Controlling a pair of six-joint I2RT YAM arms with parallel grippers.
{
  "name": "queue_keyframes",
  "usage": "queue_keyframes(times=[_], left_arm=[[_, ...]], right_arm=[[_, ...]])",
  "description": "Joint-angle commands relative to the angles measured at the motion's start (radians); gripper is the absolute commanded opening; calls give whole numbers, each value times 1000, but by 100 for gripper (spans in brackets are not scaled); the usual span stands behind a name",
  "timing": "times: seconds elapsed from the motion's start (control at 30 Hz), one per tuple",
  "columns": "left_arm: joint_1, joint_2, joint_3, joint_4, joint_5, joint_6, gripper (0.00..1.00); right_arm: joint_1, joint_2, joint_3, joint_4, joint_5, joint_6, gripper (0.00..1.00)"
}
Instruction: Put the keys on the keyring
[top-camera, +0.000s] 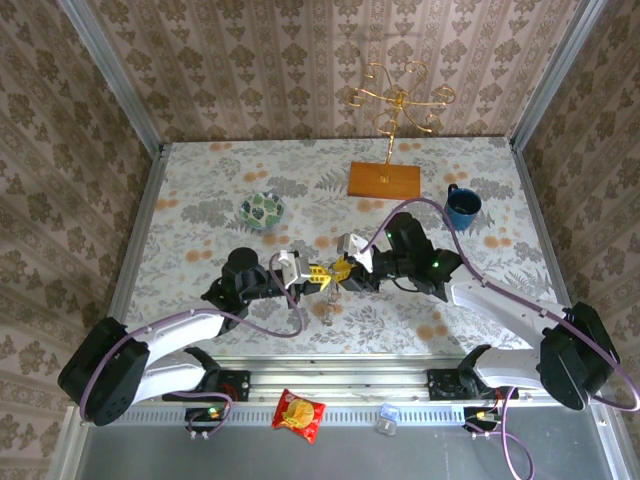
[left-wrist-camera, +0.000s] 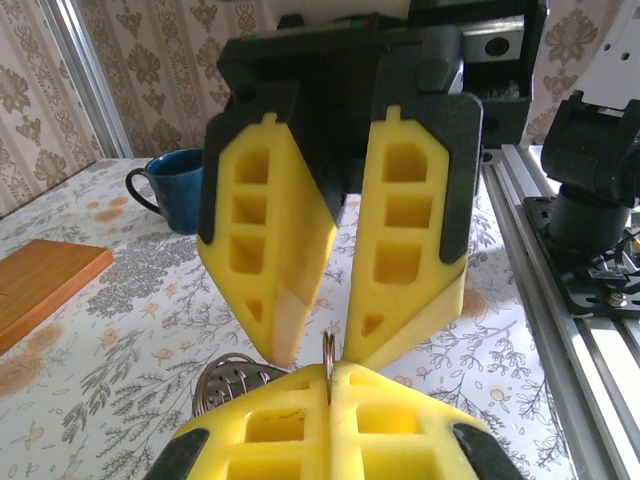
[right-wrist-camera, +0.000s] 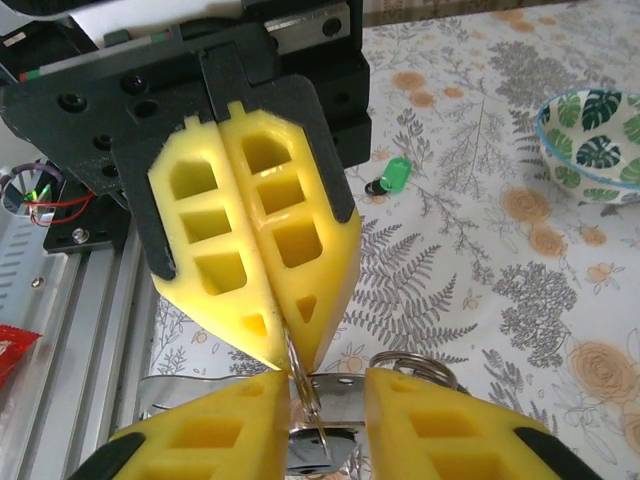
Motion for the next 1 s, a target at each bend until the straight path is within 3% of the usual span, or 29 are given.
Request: queue_keyframes(times=[0.0,0.07,0.13,0.2,0.23,0.3,0.4,0.5,0.6,0.97], left_arm=[[-9,8,-9,78,16,-23,0],[-8,12,-12,93,15,-27,0],[-9,19,-15,106,10,-32,0],[-9,17,-14,93,-16,-33,0],[-9,9,-12,71,-38,-30,5],[-9,-16,-8,4,-65,-3,28],[-9,-70,28,-175,-81,70,39],[-9,-114,90,-419,-90,176,38],[-9,-134,122,-521,-89,221,36],[-11,-101,162,-498,-26,228,29]], right_arm=[[2,25,-2,48,-36,25,24],[2,34,9,54,-59,30,16],[1,41,18,53,-68,29,0],[2,38,23,37,-65,15,0],[2,33,28,20,-58,0,0],[3,25,46,-38,-35,-41,0],[13,28,104,-178,14,-130,0],[33,46,169,-314,67,-212,0],[50,59,213,-385,104,-257,0],[114,129,372,-595,207,-383,0]])
